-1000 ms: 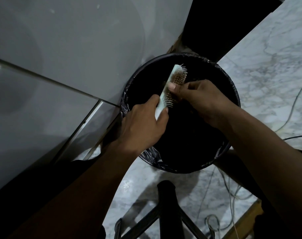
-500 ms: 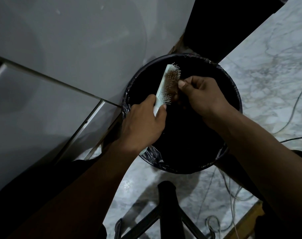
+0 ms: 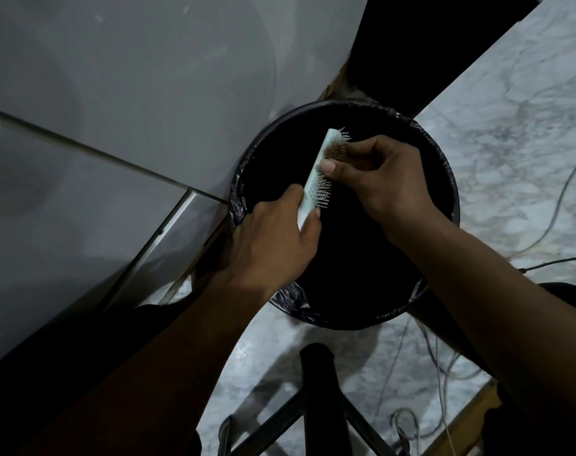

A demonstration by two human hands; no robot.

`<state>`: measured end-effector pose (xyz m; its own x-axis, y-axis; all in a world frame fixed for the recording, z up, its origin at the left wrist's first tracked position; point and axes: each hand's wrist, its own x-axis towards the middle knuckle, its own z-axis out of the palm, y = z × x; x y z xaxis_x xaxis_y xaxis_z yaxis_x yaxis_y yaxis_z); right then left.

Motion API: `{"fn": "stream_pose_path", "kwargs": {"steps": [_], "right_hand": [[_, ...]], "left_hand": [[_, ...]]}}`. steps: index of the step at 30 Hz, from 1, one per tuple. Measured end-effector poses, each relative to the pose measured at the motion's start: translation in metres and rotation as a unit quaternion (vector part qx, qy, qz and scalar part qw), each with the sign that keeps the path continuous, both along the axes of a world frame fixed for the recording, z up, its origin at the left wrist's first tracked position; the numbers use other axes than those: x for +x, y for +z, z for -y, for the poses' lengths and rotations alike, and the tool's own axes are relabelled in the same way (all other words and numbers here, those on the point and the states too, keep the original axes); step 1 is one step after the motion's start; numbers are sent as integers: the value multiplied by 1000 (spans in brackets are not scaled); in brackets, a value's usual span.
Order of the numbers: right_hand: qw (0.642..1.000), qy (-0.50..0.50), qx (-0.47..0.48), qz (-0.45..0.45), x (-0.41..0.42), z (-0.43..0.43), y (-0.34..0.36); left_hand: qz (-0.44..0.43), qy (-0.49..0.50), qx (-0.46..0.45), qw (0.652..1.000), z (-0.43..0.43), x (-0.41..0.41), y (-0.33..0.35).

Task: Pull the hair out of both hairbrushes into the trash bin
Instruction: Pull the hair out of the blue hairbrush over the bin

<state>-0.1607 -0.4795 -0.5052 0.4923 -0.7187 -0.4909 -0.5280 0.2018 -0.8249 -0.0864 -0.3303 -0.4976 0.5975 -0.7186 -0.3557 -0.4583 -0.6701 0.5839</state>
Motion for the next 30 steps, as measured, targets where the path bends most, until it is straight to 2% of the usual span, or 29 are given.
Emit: {"fn": "stream_pose_path", "kwargs": {"steps": [5, 8, 14, 17, 21, 26, 28, 30], "right_hand": [[999, -8, -34, -20, -2, 3, -8], [999, -23, -12, -20, -1, 5, -7], [981, -106, 163, 19, 5, 10, 10], [990, -59, 124, 33, 3, 7, 7], [998, 57, -1, 35, -1, -1, 1], [998, 13, -47, 32, -3, 3, -10], [999, -4, -20, 38, -1, 4, -9], [996, -44, 50, 63, 0, 4, -7]], "left_hand": [[-14, 1, -15, 1000, 0, -2, -2], [-26, 19, -11, 999, 1, 0, -3], [-33, 66, -1, 997, 0, 6, -8], [-40, 51, -1, 998, 0, 4, -7], [-32, 47, -13, 998, 1, 2, -6], [-49, 44, -29, 997, 1, -1, -5], [-46, 58, -32, 997, 3, 1, -7], [-37, 69, -28, 997, 5, 5, -8]]}}
